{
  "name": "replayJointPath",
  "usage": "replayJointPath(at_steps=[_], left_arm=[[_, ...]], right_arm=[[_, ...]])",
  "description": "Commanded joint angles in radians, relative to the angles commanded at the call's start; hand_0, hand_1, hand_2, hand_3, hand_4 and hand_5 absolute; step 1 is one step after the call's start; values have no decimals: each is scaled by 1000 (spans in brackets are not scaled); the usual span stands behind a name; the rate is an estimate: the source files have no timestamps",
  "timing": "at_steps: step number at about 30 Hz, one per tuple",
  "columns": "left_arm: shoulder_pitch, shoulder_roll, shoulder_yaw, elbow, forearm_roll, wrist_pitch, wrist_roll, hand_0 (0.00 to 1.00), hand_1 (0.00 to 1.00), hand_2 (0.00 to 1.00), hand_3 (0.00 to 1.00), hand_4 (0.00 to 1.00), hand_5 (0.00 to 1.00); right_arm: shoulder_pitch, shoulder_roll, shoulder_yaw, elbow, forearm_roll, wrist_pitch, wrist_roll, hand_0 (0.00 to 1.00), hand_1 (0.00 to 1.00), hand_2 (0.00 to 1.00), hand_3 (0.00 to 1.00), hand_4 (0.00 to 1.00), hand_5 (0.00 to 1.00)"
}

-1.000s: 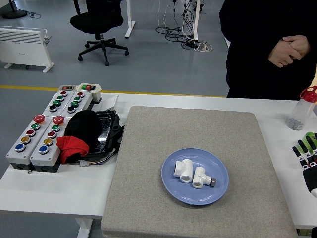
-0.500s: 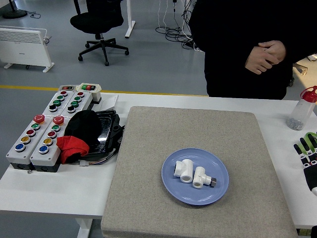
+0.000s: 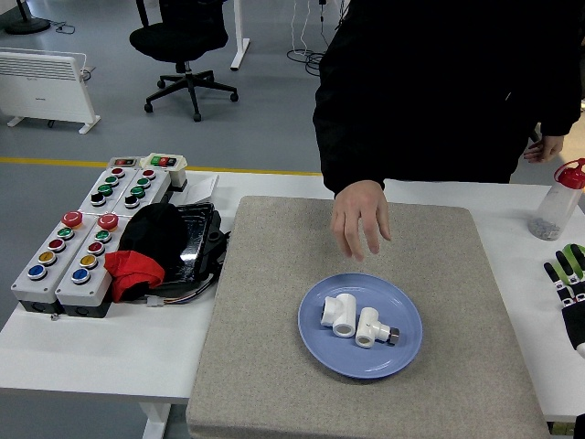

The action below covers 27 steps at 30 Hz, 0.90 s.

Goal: Pick pipe place plate twice

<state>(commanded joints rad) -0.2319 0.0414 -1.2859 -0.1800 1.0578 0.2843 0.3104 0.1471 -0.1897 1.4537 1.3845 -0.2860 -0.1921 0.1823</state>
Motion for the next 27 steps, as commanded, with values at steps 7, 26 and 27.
replayJointPath(at_steps=[7,26,27], left_arm=[[-20,-8,-14,0,37,-10,6,712,746,718,652,397,998],[-25,-9,-40,0,85,-17,7,711,745,719,653,399,998],[-26,-9,-39,0,82,-17,6,711,745,719,654,400,998]], right_arm=[[14,0,29,1,-3,4,-3,792,759,826,788,565,561],[5,-5,62,7,-7,7,-7,793,760,824,775,559,569],[4,-6,63,7,-6,7,-7,796,761,824,774,558,572]])
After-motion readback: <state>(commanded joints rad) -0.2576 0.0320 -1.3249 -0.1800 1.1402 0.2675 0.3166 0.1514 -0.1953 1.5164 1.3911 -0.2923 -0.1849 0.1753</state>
